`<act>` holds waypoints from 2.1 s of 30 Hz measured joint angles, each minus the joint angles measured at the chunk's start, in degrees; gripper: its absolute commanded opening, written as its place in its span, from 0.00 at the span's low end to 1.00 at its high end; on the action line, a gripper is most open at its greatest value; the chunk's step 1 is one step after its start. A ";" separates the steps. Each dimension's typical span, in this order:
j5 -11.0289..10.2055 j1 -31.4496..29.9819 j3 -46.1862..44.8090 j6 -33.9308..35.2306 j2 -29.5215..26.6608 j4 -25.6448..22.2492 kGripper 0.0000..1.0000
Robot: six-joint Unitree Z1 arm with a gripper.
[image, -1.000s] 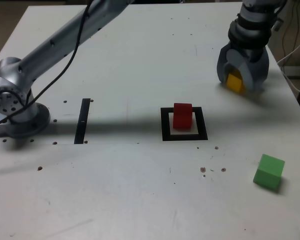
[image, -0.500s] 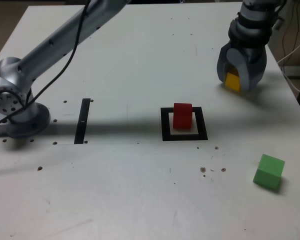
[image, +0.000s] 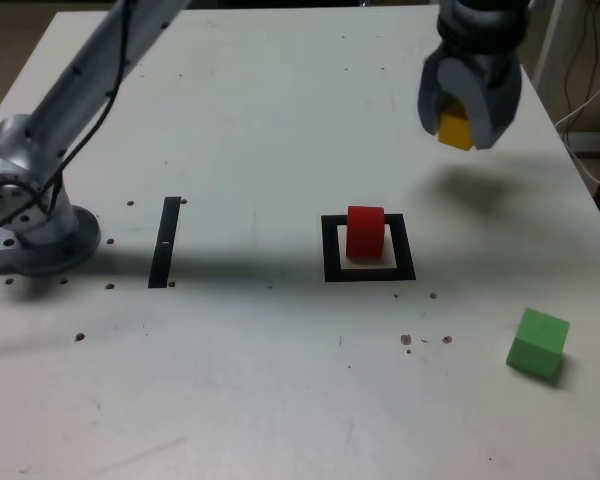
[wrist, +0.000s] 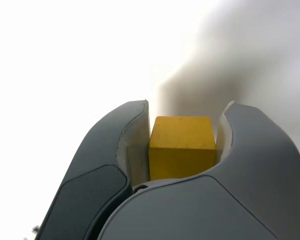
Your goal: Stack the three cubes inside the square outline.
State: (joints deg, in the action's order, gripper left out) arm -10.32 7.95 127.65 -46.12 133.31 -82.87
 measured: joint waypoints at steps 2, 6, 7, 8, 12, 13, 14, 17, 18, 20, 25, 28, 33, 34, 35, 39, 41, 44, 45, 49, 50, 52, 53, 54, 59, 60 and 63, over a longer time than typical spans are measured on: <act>0.00 -0.29 -2.85 1.73 -1.83 -0.02 0.35; 0.00 -1.75 -7.40 5.51 -5.77 -0.01 0.35; 0.00 -2.22 -8.38 6.57 -6.79 -0.03 0.35; 0.00 -2.71 -9.36 7.91 -7.91 -0.18 0.35; 0.08 -4.38 -13.54 14.98 -11.53 -1.93 0.35; 0.14 -4.94 -14.66 17.14 -12.33 -2.51 0.35; 0.20 -5.41 -15.54 19.03 -12.94 -2.88 0.35; 0.44 -6.55 -17.38 23.78 -14.10 -3.51 0.35; 0.57 -6.90 -17.89 25.14 -14.32 -3.79 0.35; 0.89 -7.58 -18.73 27.45 -14.51 -4.20 0.35; 1.71 -8.87 -20.24 32.16 -14.54 -4.37 0.35; 2.77 -9.56 -21.97 35.77 -14.73 -4.00 0.35; 5.31 -10.08 -24.27 38.66 -14.75 -2.07 0.35; 5.81 -10.08 -24.66 39.00 -14.75 -1.64 0.35; 6.31 -10.08 -24.97 39.26 -14.75 -1.16 0.35; 7.84 -10.08 -26.33 39.80 -14.75 0.32 0.35; 8.35 -10.08 -26.96 39.87 -14.75 1.03 0.35; 9.11 -10.00 -27.83 39.92 -14.72 2.12 0.35; 9.41 -9.92 -28.16 39.94 -14.64 2.49 0.35; 10.13 -9.60 -29.34 39.95 -14.16 3.55 0.35; 10.22 -9.47 -29.62 39.95 -14.08 3.90 0.35; 10.35 -9.14 -30.16 39.95 -13.96 4.51 0.35; 10.38 -8.97 -30.43 39.95 -13.90 4.70 0.35; 10.43 -8.80 -30.72 39.95 -13.82 4.93 0.35; 10.65 -8.30 -31.97 39.95 -13.25 6.08 0.35; 10.68 -8.29 -31.98 39.95 -13.19 6.29 0.35; 10.68 -8.24 -32.10 39.94 -13.15 6.73 0.35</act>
State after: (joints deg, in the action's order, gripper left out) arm 0.36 -0.29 95.54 -6.18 120.16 -76.14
